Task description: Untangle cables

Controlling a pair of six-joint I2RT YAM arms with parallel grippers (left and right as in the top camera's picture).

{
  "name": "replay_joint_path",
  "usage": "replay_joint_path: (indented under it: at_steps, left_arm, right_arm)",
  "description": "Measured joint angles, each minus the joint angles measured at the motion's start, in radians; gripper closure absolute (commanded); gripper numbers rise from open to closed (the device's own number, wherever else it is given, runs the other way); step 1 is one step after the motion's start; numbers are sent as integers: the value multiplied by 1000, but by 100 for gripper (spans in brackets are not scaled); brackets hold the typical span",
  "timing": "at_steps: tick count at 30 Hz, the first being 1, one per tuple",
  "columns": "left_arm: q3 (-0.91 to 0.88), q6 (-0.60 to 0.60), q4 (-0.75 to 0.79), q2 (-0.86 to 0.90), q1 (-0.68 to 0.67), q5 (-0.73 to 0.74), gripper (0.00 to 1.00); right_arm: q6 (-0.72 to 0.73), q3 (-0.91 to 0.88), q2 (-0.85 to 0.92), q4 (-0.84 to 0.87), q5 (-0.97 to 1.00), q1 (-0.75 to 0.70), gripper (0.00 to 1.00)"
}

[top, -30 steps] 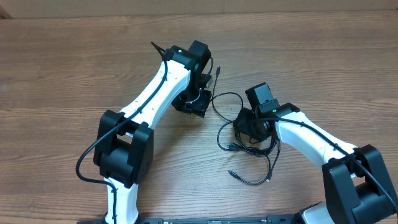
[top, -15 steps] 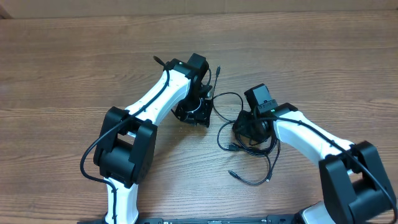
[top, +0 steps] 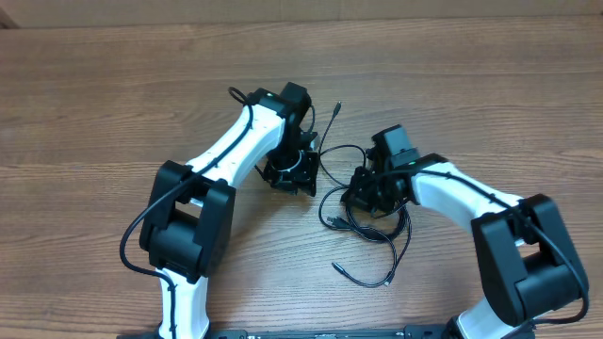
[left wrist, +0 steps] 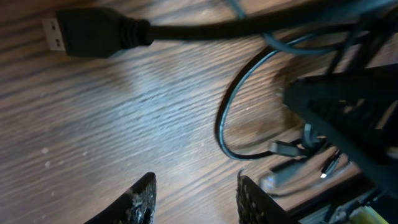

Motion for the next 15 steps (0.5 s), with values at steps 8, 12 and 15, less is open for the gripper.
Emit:
replay_joint_path:
  at_steps: [8,12,15]
  left_arm:
    - [0,110,-13,0,97,207,49]
    - [0,143,9,0,101,327,48]
    - [0,145,37,0,93,399,49]
  right_arm:
    - [-63,26,0,38,-364,-189,96]
    - [-69,26,0,38,-448,-219,96]
    - [-71,26,0,41,-482,-218,96]
